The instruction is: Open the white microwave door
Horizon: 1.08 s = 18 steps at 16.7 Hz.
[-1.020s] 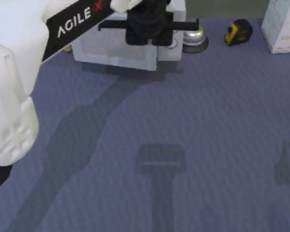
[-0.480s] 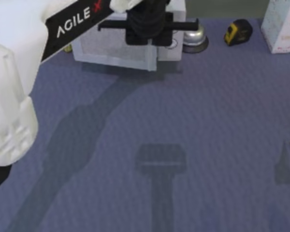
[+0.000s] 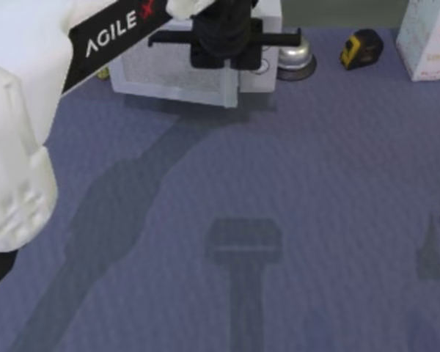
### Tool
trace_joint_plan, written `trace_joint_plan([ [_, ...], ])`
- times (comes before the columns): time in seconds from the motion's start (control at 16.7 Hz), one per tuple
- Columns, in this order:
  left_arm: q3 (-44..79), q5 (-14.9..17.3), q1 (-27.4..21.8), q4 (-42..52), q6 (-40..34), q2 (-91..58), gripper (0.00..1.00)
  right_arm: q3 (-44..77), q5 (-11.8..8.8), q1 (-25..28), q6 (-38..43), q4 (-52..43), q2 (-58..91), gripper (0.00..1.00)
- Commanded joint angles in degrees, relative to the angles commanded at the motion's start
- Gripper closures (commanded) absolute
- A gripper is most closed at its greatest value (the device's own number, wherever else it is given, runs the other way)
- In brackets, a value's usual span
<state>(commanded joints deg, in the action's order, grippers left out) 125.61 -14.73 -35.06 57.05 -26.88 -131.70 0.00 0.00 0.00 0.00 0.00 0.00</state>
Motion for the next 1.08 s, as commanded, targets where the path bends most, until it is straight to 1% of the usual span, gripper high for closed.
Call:
trace_joint_plan([
  [0.6,-0.13,0.32,-0.39,-0.28,-0.06,0.09,1.0,0.0,0.0,0.0,0.0,0.0,0.0,0.0],
  [0.72,-2.35,0.59,-0.04,-1.62,1.13,1.75,1.0,0.0,0.0,0.0,0.0,0.0,0.0,0.0],
  [0.96,-9.43,2.26,0.48,-4.95,4.73,5.64,1.0,0.0,0.0,0.0,0.0,0.0,0.0,0.0],
  [1.08,-10.5,2.63,0.55,-5.49,5.35,6.26,1.0,0.0,0.0,0.0,0.0,0.0,0.0,0.0],
])
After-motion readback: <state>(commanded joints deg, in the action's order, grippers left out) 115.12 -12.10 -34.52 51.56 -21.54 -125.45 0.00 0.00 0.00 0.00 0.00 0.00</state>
